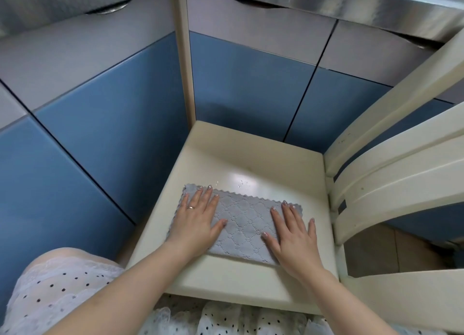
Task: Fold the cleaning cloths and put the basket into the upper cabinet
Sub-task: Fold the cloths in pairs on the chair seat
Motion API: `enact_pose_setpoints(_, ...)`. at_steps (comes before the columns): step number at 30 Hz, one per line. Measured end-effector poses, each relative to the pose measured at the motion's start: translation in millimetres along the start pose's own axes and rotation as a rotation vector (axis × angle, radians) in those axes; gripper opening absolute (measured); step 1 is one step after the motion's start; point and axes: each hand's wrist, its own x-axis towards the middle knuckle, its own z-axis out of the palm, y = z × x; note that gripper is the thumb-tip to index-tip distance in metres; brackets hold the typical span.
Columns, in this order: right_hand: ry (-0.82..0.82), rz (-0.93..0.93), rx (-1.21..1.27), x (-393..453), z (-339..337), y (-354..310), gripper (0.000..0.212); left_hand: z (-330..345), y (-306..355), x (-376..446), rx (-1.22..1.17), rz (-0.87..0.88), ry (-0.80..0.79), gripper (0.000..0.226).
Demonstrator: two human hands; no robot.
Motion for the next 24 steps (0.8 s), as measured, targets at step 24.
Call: enact_pose_setpoints(24,0.339,-0.514,-0.182,6.9,-4.1,-19.4,0.040,-13.7,-35.6,-46.1,0.207,0.335,-0.019,0.052)
